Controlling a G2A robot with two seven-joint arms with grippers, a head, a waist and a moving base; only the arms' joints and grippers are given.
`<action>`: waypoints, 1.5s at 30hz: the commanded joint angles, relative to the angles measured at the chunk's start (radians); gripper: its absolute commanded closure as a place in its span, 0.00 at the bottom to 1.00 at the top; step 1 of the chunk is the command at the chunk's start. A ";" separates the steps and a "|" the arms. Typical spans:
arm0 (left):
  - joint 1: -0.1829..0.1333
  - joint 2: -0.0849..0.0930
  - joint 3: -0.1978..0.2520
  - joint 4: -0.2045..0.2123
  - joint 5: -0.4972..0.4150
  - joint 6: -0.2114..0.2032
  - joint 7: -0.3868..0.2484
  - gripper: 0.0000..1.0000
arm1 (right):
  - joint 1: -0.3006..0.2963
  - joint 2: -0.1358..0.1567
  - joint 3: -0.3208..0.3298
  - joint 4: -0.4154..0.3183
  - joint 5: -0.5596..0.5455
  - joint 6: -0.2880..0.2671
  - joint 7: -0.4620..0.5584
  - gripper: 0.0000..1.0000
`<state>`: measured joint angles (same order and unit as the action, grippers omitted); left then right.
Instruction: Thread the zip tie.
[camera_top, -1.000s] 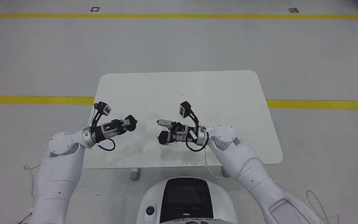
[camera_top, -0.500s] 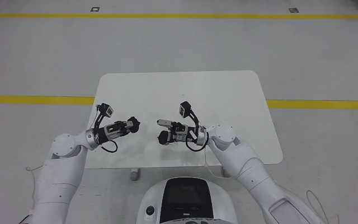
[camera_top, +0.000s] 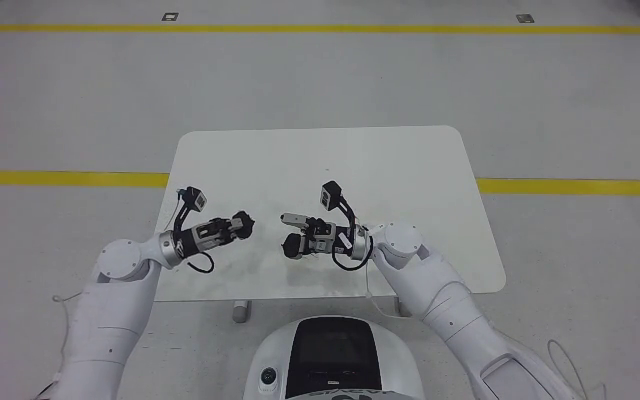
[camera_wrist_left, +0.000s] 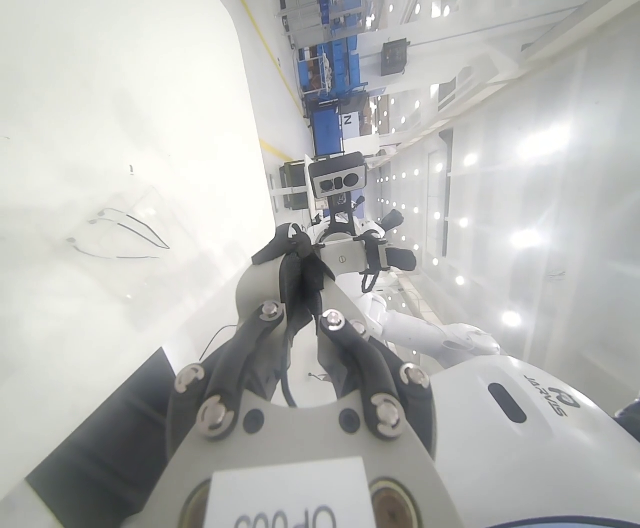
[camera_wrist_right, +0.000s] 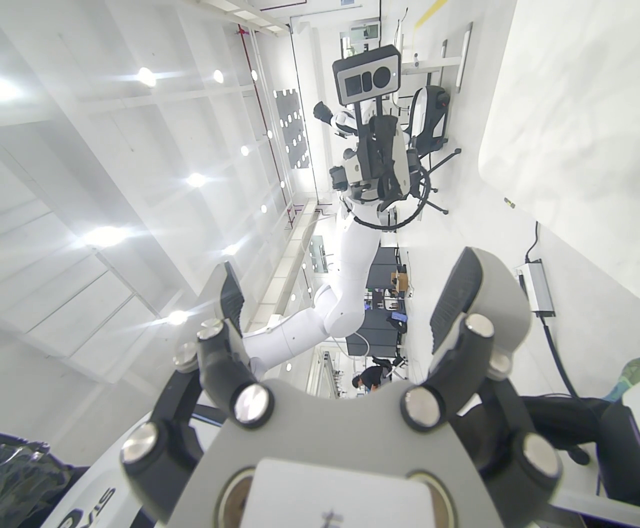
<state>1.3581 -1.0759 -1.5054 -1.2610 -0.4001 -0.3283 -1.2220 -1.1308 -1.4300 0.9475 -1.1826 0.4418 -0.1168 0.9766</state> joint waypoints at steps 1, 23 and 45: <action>-0.001 0.001 0.004 0.002 -0.005 -0.001 0.006 1.00 | 0.000 0.000 0.000 0.000 0.000 0.000 0.000 0.00; -0.013 0.023 0.035 0.021 -0.027 -0.003 0.028 1.00 | 0.000 0.000 0.000 0.000 0.000 0.000 0.000 0.00; -0.010 0.032 0.047 -0.034 -0.072 0.004 0.042 1.00 | 0.000 0.000 0.000 0.000 0.000 0.000 0.000 0.00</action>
<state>1.3468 -1.0437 -1.4593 -1.2940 -0.4760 -0.3265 -1.1969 -1.1308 -1.4300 0.9475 -1.1826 0.4418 -0.1168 0.9766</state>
